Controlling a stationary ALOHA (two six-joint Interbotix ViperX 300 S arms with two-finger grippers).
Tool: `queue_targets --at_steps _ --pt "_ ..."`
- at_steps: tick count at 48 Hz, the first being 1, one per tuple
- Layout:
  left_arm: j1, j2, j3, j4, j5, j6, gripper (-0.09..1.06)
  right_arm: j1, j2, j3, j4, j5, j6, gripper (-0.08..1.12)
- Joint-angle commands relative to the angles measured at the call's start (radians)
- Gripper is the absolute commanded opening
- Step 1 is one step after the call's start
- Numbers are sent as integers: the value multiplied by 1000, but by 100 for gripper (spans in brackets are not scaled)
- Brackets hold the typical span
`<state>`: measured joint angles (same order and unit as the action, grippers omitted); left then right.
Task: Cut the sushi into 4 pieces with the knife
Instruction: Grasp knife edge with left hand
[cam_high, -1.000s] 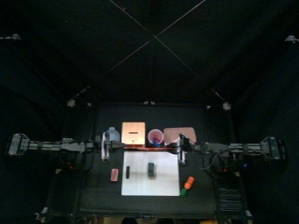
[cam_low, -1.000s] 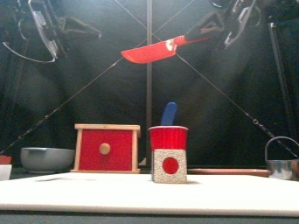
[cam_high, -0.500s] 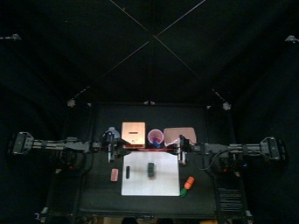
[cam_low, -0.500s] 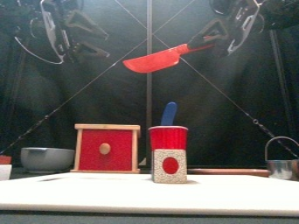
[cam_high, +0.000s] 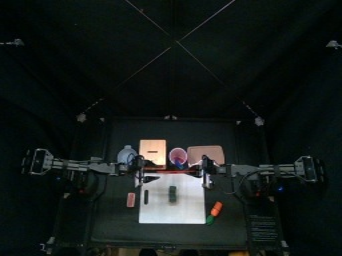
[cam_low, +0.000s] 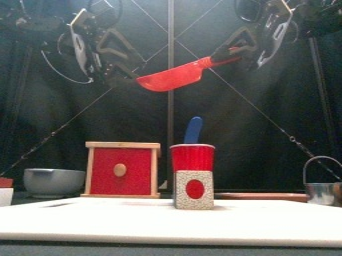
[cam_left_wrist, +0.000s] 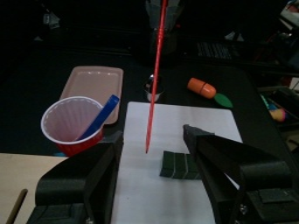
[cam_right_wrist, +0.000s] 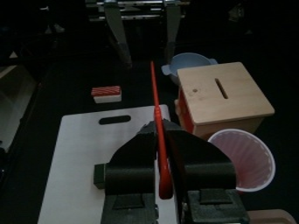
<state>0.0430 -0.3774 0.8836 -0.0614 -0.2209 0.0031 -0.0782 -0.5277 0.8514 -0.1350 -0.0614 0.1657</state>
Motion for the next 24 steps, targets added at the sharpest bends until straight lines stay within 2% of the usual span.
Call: queue_targets --at_steps 1,13,24 --pt "8 41 -46 8 -15 2 88 3 -3 -12 6 -12 2 21" --pt "28 120 -87 9 -9 3 82 6 5 -11 11 -12 2 21" --pt "35 118 -89 11 -6 3 76 8 8 -8 11 -12 2 21"
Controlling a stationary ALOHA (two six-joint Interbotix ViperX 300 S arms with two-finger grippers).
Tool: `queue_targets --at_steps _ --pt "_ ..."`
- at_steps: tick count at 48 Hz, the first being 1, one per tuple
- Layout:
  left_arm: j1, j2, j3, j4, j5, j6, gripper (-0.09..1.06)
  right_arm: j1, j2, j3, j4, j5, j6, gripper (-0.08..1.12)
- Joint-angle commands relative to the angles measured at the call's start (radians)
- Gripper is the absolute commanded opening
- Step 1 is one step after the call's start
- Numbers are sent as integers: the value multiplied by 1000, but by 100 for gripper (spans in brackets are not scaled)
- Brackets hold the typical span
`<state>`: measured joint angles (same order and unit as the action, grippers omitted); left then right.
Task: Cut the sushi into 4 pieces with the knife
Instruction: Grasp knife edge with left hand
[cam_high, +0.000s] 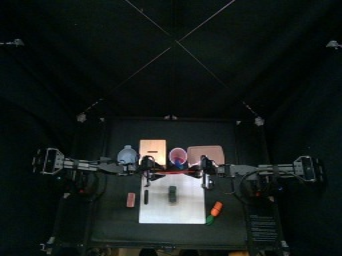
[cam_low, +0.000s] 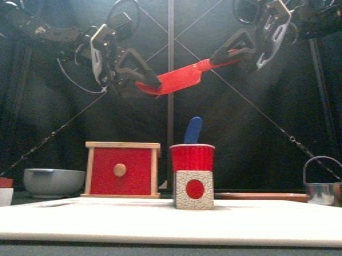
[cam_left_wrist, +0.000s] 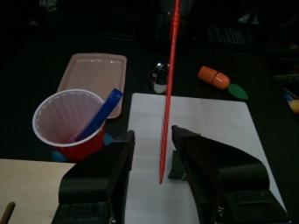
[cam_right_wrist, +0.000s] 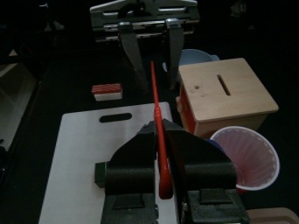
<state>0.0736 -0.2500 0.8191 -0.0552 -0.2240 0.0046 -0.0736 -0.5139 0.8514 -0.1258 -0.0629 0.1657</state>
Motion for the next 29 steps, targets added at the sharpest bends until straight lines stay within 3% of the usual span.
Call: queue_targets --at_steps 1,14,29 --pt "5 -9 -25 5 -2 2 75 2 -8 -9 2 -11 0 21" --pt "5 -8 -20 12 52 2 59 2 5 -9 5 -6 5 21" --pt "-3 -8 -20 29 64 0 39 -9 49 -41 89 114 3 21"
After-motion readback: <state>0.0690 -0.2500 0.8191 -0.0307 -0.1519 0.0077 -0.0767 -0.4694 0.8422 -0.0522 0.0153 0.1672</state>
